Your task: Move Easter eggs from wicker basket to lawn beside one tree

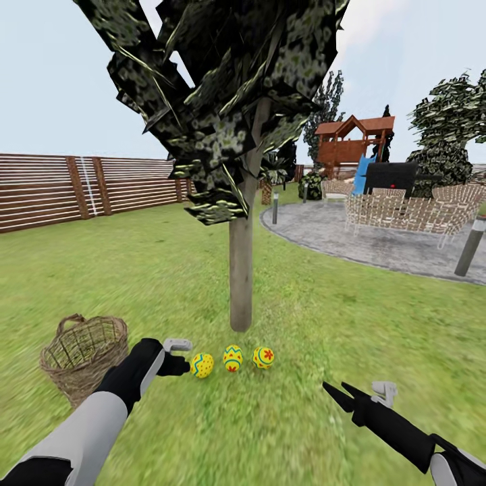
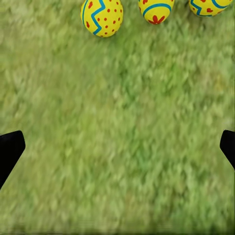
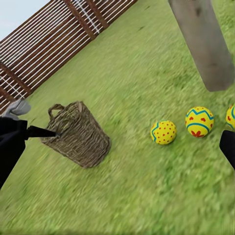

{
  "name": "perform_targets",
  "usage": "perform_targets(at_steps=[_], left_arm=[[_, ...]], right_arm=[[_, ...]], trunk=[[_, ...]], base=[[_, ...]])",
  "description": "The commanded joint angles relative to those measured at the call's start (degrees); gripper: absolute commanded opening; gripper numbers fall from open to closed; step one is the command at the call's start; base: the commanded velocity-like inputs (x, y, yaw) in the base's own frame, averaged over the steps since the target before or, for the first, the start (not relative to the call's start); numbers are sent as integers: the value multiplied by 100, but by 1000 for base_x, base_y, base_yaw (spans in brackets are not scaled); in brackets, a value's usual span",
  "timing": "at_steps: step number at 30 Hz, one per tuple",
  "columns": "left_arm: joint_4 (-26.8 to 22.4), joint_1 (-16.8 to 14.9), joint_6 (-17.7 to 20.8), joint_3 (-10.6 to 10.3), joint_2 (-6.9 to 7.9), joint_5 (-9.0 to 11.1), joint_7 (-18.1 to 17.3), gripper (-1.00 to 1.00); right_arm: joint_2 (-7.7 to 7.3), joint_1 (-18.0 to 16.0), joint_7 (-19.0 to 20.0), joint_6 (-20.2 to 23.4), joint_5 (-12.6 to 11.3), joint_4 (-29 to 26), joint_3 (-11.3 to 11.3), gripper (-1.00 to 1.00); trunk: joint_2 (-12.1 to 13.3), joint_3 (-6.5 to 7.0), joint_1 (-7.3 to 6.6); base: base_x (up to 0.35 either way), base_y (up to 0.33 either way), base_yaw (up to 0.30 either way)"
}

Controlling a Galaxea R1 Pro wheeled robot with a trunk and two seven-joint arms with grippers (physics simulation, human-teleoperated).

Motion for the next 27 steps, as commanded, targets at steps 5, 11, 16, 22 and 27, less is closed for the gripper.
perform_targets(at_steps=[5, 11, 16, 22, 27], left_arm=[[172, -34, 169, -27, 2, 27, 11, 100], [847, -328, 236, -27, -1, 45, 17, 100], [1233, -484, 247, -25, -2, 48, 18, 100], [1390, -544, 248, -11, 2, 63, 9, 100], [1412, -553, 220, -9, 9, 59, 3, 100]], right_arm=[[-1, -4, 7, 43, -34, 1, -5, 100], [-1, -4, -6, 43, -41, 3, -13, 100], [-5, -4, -285, 49, -40, 12, -9, 100], [-8, -10, -1050, 73, -36, 32, 67, 100], [-13, -17, -1453, 79, -26, 35, 201, 100]], trunk=[[199, 84, -111], [440, 192, -243], [640, 281, -353], [881, 389, -485], [1081, 479, -595]], base=[[0, 0, 0], [0, 0, 0], [0, 0, 0], [0, 0, 0], [0, 0, 0]])
